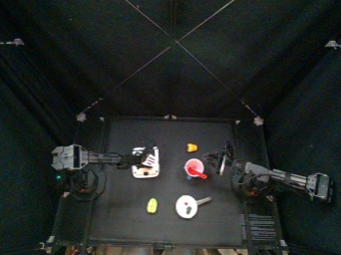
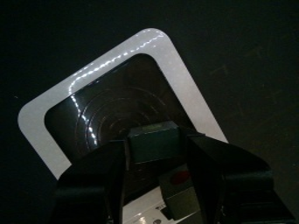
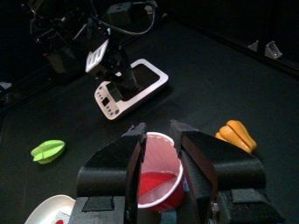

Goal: Grab green sushi piece from stove

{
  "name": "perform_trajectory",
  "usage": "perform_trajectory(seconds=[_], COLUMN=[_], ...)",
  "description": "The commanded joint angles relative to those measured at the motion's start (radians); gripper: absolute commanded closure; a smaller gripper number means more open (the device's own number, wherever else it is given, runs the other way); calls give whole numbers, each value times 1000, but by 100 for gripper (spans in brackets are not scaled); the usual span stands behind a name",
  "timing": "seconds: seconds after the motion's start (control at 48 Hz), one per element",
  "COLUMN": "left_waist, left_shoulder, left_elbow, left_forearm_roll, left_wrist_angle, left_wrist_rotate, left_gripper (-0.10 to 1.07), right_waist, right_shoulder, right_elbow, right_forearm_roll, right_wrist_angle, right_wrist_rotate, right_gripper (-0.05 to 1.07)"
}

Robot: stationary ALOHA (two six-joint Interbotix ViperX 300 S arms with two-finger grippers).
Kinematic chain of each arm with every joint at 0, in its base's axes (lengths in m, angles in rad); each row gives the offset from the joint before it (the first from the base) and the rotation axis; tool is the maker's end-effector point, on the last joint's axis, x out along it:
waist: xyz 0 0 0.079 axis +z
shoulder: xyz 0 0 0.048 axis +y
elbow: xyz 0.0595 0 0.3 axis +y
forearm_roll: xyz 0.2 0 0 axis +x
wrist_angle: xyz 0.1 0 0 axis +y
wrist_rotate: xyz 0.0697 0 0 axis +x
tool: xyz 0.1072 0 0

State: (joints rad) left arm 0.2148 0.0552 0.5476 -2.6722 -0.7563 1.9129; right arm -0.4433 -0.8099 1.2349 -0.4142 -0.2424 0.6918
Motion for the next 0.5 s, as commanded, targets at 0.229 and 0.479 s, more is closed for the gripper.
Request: perform_trajectory(seconds=[0.229,0.479], left_waist=[-35,-46], left_shoulder=[-84,-81], left_elbow=[-12,-12], left_forearm_roll=[20,29], left_wrist_angle=[-2,-2], left_wrist_rotate=[2,2], left_gripper=[30,30], right_waist=[-3,-3], right_shoulder=[3,5], right_elbow=[-11,-11], right_forearm_roll=[0,5], right_wrist_angle=[-5,-5], right_wrist_rotate=[0,0], right_gripper=[32,32])
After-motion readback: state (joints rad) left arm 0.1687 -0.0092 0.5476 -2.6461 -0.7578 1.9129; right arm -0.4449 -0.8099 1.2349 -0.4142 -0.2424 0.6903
